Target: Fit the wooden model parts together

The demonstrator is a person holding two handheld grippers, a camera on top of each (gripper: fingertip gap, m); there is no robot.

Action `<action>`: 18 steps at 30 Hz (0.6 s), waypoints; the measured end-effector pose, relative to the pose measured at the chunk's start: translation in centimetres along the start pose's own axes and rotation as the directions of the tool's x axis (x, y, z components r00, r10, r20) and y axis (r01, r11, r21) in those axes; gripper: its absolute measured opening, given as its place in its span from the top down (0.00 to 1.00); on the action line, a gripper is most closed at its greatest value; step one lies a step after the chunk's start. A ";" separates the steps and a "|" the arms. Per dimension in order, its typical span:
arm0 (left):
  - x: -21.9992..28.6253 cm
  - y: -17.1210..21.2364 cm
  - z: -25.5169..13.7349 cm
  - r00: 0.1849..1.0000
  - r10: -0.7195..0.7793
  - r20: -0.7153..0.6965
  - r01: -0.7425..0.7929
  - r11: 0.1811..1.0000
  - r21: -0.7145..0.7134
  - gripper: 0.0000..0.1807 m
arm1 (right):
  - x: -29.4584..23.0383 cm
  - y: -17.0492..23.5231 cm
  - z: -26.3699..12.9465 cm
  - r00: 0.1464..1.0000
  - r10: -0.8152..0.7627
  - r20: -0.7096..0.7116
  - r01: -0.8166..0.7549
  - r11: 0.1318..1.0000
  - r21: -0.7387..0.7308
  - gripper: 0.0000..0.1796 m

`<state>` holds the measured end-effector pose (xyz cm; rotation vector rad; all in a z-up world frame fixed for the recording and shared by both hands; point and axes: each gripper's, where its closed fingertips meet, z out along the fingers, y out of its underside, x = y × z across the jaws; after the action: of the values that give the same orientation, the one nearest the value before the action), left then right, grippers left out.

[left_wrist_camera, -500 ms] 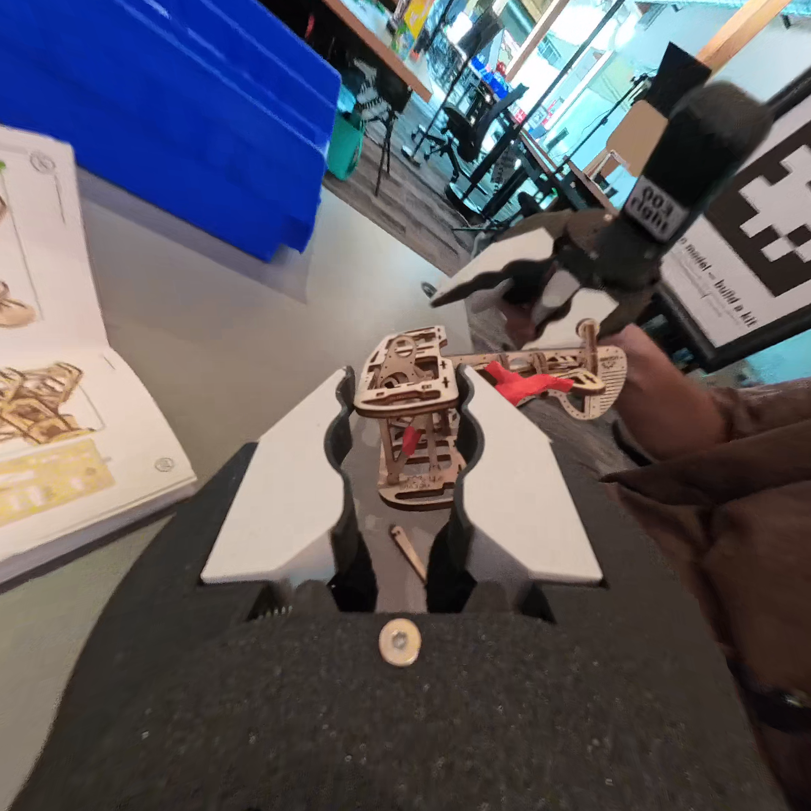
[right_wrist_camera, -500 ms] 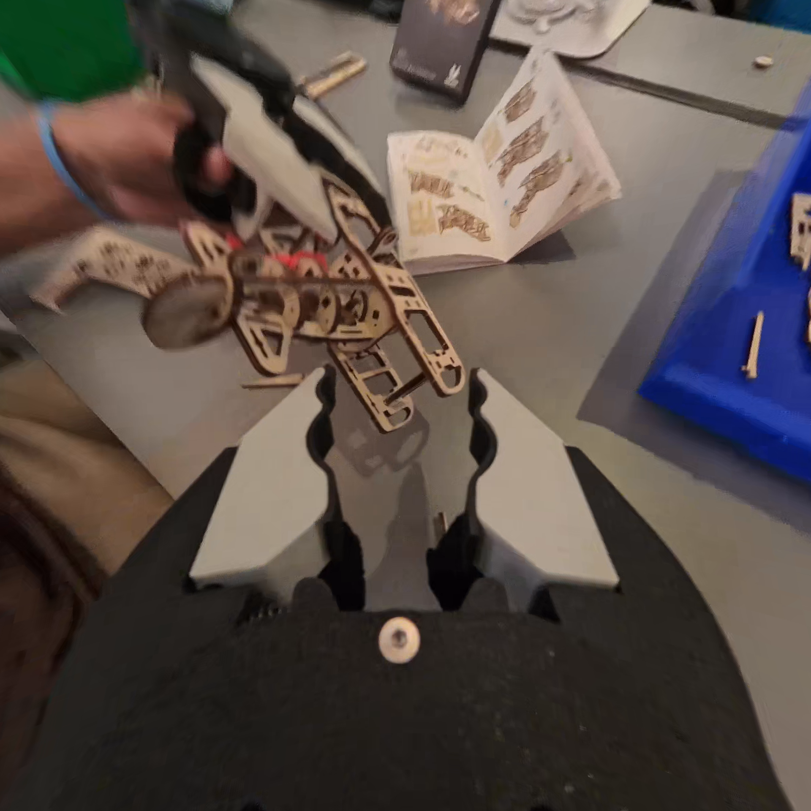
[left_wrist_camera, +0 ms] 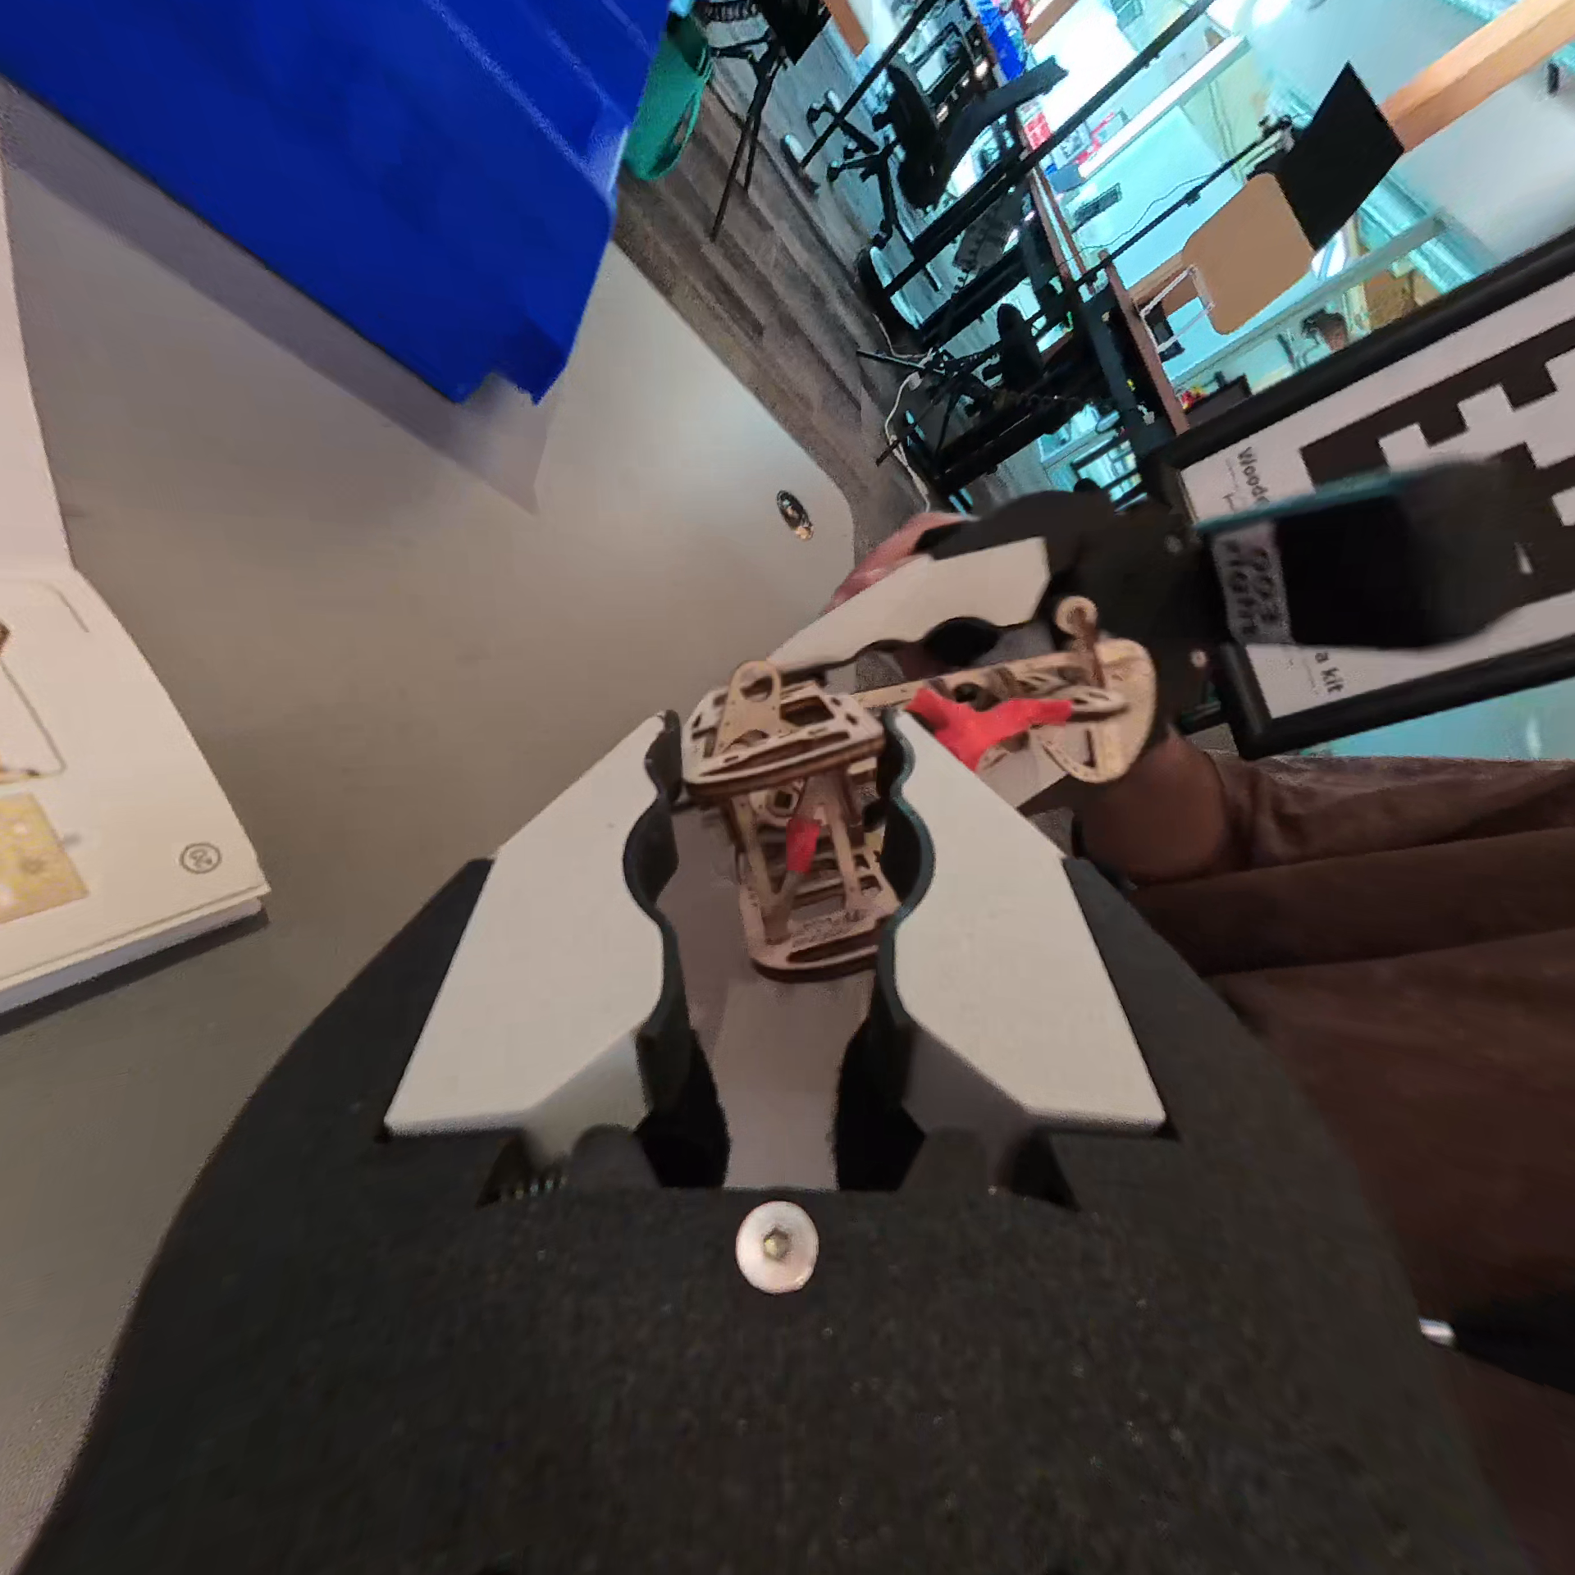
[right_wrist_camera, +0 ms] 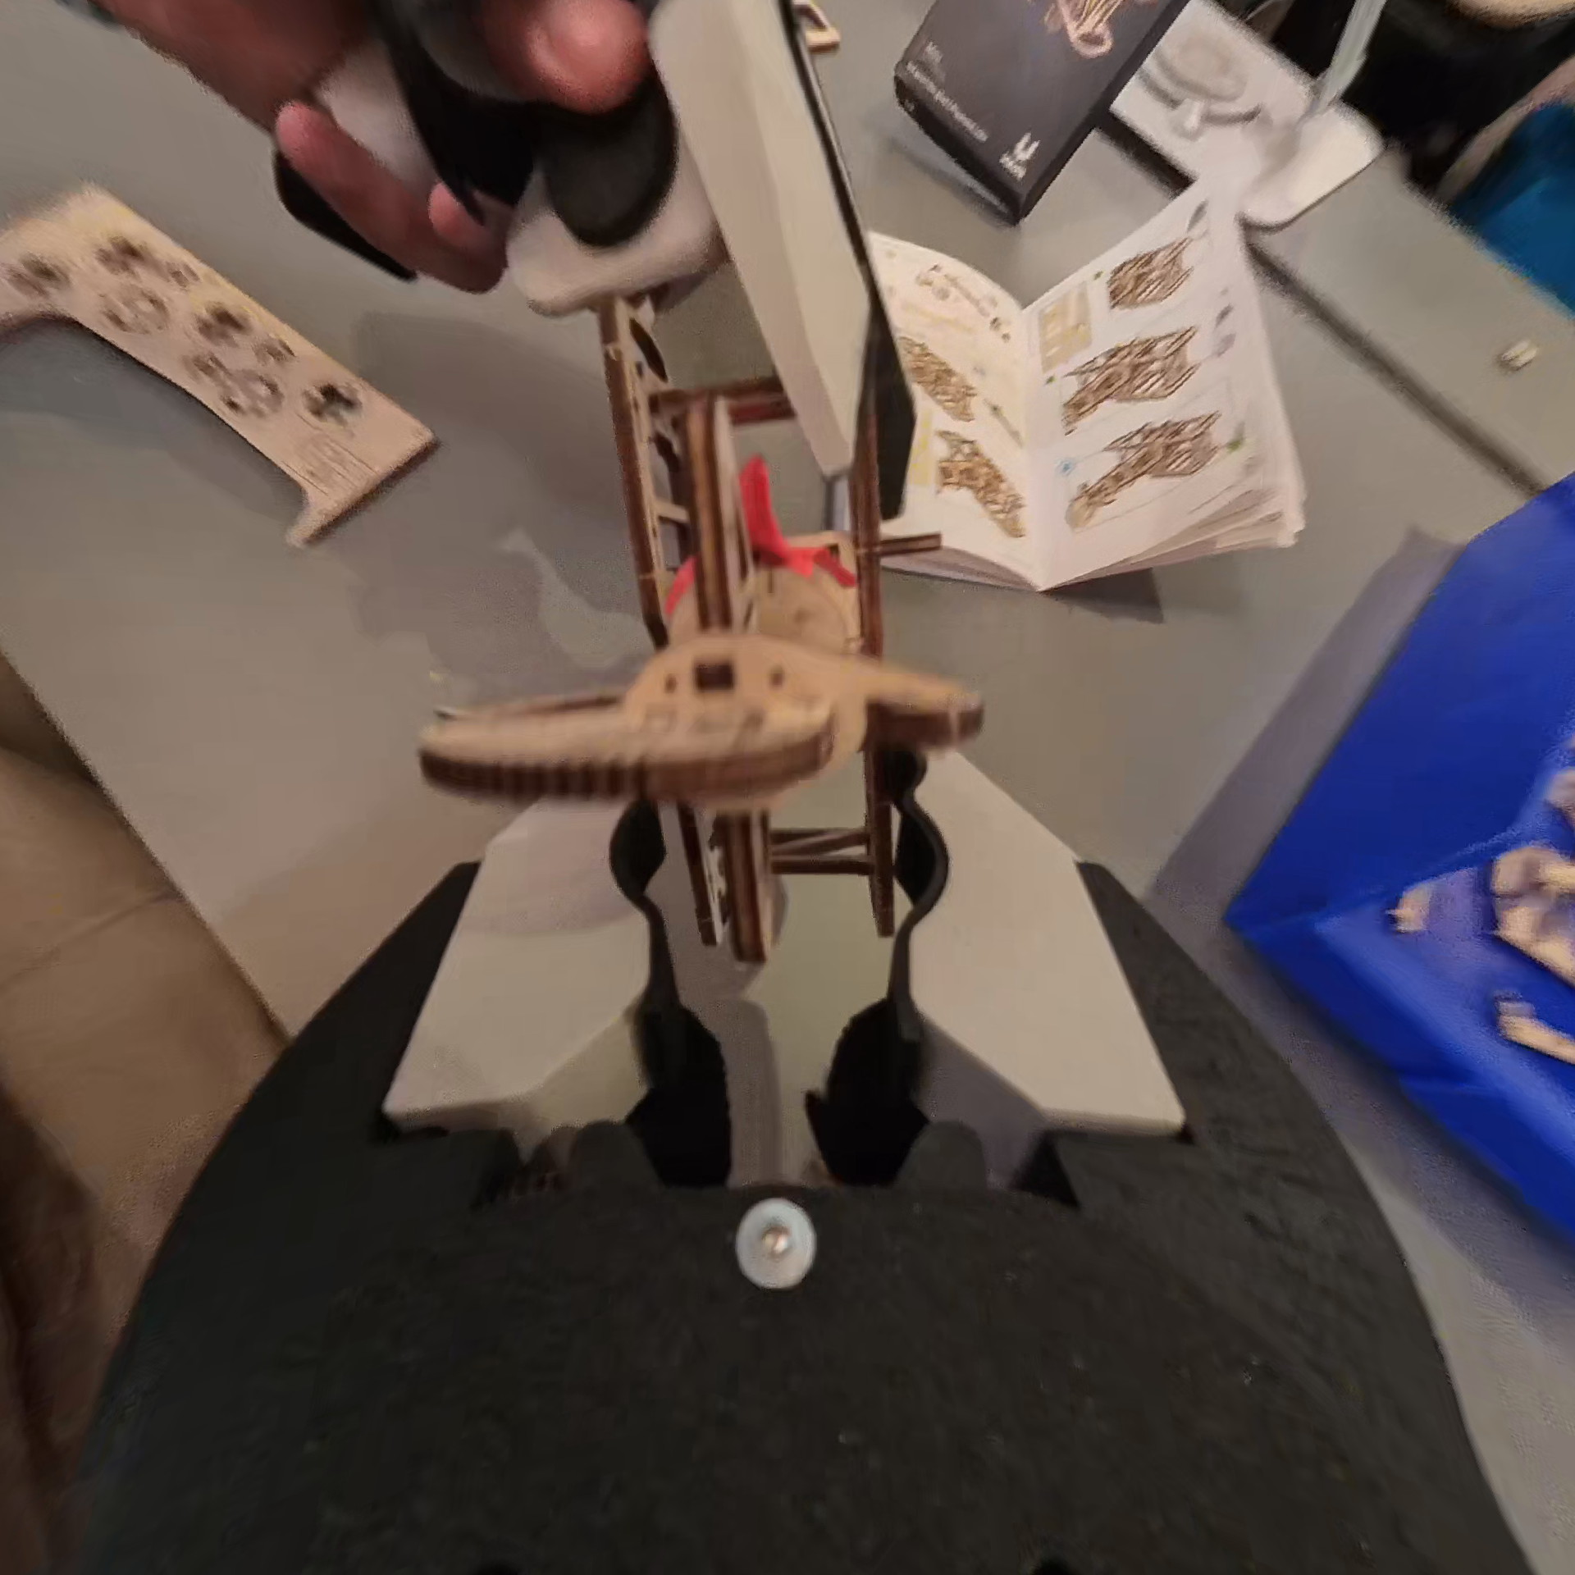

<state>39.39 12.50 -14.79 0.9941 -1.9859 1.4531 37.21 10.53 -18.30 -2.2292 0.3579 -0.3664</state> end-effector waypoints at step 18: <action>0.3 7.3 -7.5 0.810 0.360 0.464 -0.383 0.923 -0.049 0.69 | -1.6 0.3 3.1 0.585 0.715 0.382 -0.745 0.661 -0.096 0.90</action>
<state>33.25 20.72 -16.53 1.0967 -2.6292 1.5730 36.89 13.13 -20.64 -1.8074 0.9797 0.5109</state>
